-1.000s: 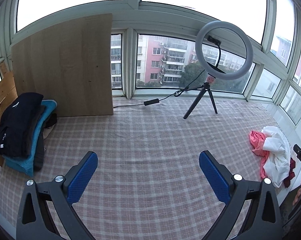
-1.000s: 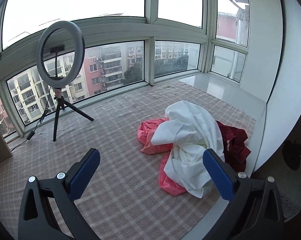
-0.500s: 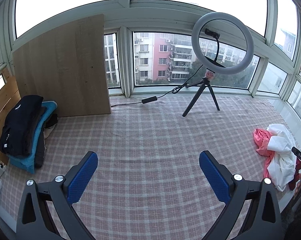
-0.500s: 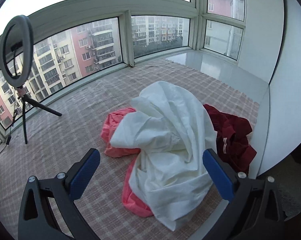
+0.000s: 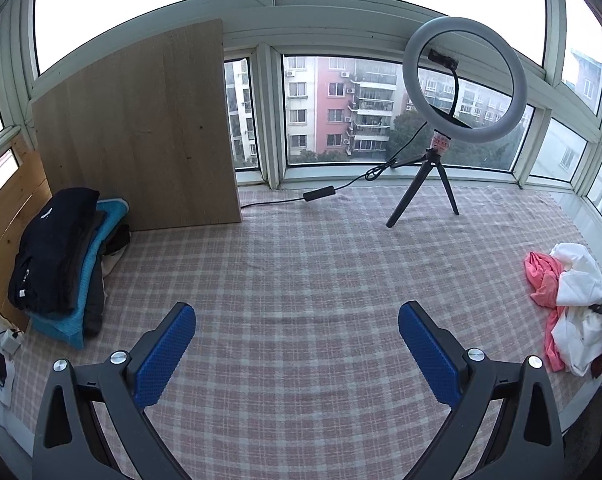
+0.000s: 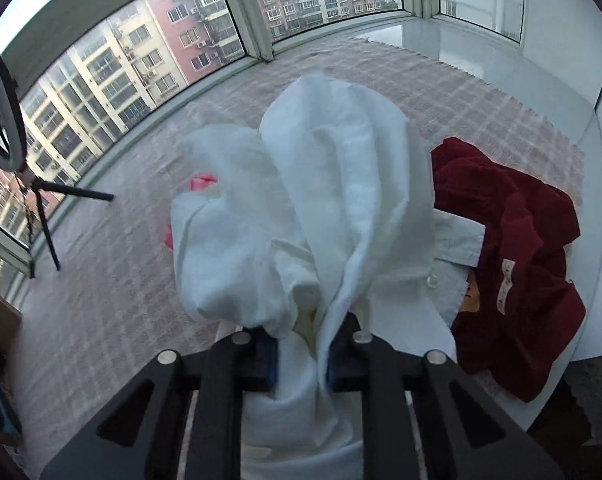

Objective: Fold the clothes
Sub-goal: 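Grasp the white shirt from the pile with the right gripper, then lift the white shirt with the right gripper and drop it on the cloth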

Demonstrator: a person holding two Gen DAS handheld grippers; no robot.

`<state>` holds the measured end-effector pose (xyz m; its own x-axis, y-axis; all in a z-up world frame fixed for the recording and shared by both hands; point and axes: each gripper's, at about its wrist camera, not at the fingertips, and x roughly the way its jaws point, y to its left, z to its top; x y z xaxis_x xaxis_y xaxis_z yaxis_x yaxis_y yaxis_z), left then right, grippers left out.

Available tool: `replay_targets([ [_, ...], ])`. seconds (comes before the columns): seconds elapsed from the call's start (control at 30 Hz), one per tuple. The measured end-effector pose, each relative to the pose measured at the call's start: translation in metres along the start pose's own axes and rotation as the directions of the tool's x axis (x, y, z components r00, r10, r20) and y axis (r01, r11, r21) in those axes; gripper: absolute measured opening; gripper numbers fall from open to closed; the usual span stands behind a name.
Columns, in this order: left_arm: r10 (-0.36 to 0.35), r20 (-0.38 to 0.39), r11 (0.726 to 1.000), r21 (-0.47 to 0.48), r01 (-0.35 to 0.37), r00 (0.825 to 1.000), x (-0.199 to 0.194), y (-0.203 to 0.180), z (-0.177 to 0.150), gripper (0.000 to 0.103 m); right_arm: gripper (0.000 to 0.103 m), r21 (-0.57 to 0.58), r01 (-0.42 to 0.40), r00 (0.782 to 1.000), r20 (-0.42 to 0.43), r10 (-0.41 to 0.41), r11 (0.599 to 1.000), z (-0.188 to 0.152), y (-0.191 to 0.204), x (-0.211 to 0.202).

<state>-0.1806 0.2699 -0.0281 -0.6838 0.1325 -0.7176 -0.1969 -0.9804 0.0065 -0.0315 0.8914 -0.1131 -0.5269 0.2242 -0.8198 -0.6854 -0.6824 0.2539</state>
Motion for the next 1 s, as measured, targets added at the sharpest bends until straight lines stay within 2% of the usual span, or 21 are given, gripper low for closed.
replay_targets([
  [0.1,-0.016,0.018,1.000,-0.001,0.016,1.000,-0.004,0.015,0.003,0.102,0.012,0.068,-0.085,0.990,0.114,0.077,0.994,0.017,0.002,-0.064],
  [0.23,-0.025,0.057,0.999,-0.039,0.028,0.998,-0.018,0.051,0.004,0.102,0.012,-0.149,-0.105,0.956,0.259,0.141,0.983,0.024,0.083,-0.168],
  [0.33,-0.015,0.080,0.997,-0.074,0.021,0.997,-0.032,0.083,0.002,0.102,0.012,-0.338,-0.164,0.931,0.257,0.258,0.927,0.001,0.168,-0.225],
  [0.4,0.004,0.096,0.996,-0.095,0.005,0.995,-0.042,0.105,-0.002,0.102,0.013,-0.441,-0.235,0.916,0.198,0.349,0.866,-0.025,0.226,-0.245],
  [0.43,0.016,0.104,0.995,-0.103,-0.005,0.994,-0.048,0.116,-0.004,0.102,0.015,-0.474,-0.297,0.905,0.139,0.403,0.829,-0.043,0.256,-0.244],
  [0.47,0.029,0.111,0.994,-0.107,-0.017,0.993,-0.053,0.126,-0.007,0.102,0.026,-0.500,-0.368,0.889,0.060,0.454,0.784,-0.059,0.287,-0.238],
  [0.5,0.044,0.117,0.993,-0.112,-0.031,0.992,-0.057,0.136,-0.009,0.102,0.044,-0.526,-0.428,0.870,-0.020,0.493,0.735,-0.075,0.318,-0.229],
  [0.57,0.071,0.117,0.991,-0.120,-0.057,0.991,-0.062,0.154,-0.014,0.102,0.048,-0.598,-0.486,0.850,-0.152,0.504,0.638,-0.108,0.374,-0.204],
  [0.63,0.084,0.106,0.991,-0.114,-0.071,0.991,-0.060,0.165,-0.019,0.102,0.048,-0.651,-0.448,0.872,-0.167,0.460,0.612,-0.129,0.398,-0.184],
  [0.67,0.090,0.101,0.991,-0.111,-0.079,0.991,-0.058,0.170,-0.022,0.102,0.048,-0.666,-0.433,0.881,-0.173,0.440,0.607,-0.137,0.405,-0.173],
  [0.77,0.071,0.036,0.997,-0.046,-0.069,0.997,-0.031,0.162,-0.029,0.102,0.048,-0.625,-0.408,0.905,-0.179,0.386,0.666,-0.139,0.382,-0.134],
  [0.83,0.037,-0.028,0.999,0.000,-0.037,0.999,-0.005,0.147,-0.035,0.102,0.050,-0.613,-0.342,0.938,-0.176,0.299,0.712,-0.144,0.365,-0.094],
  [0.9,-0.022,-0.102,1.000,0.020,0.024,0.995,0.026,0.127,-0.041,0.102,0.050,-0.563,-0.345,0.937,-0.254,0.241,0.751,-0.151,0.350,-0.046],
  [1.0,-0.108,-0.198,0.994,0.009,0.112,0.974,0.068,0.099,-0.048,0.102,0.050,-0.522,-0.366,0.920,-0.327,0.215,0.771,-0.164,0.359,0.017],
])
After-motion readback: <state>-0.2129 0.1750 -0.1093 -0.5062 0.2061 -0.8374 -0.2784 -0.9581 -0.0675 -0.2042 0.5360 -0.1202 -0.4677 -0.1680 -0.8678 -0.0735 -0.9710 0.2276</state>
